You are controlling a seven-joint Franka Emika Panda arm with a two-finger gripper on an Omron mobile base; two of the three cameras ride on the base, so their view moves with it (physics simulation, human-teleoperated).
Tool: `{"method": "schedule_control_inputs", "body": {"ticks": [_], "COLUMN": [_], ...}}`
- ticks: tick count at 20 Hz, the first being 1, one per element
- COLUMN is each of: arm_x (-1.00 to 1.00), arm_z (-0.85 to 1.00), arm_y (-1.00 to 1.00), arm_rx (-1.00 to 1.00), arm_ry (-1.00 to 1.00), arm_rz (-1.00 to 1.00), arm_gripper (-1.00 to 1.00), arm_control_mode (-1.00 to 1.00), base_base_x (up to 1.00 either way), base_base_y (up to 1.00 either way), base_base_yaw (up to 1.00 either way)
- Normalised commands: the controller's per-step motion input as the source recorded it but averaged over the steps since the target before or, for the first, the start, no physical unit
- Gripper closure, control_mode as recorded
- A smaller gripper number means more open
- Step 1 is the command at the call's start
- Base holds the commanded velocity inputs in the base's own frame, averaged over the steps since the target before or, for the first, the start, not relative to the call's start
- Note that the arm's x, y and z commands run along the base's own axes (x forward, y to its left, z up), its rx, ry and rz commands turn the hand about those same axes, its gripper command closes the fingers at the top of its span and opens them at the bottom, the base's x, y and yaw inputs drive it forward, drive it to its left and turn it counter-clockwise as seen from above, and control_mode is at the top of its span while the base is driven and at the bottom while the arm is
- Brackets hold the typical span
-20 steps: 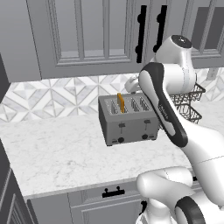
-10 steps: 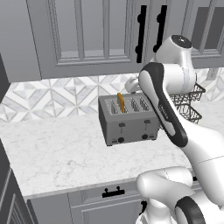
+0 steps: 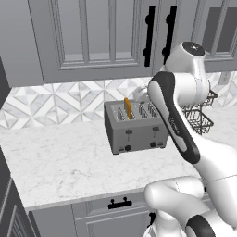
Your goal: Start the toaster. Once the lever pops up, take the bread to the plate on the dining counter.
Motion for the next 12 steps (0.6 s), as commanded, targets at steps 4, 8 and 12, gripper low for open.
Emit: {"method": "schedule_control_inputs", "body": {"ticks": [4, 8, 12], "arm_x": [0.00, 0.11, 0.26], "arm_z": [-0.31, -0.32, -0.36], "arm_y": [-0.01, -0.02, 0.00], "arm_rx": [-0.01, -0.03, -0.07], "arm_ry": [-0.01, 0.00, 0.00], "arm_rz": [-0.08, -0.10, -0.11], "arm_gripper": [-1.00, -1.00, -1.00], "arm_control_mode": [-1.00, -1.00, -1.00], "base_base_x": [0.00, 0.00, 0.00], "base_base_y": [0.00, 0.00, 0.00], "base_base_yaw": [0.00, 0.00, 0.00]}}
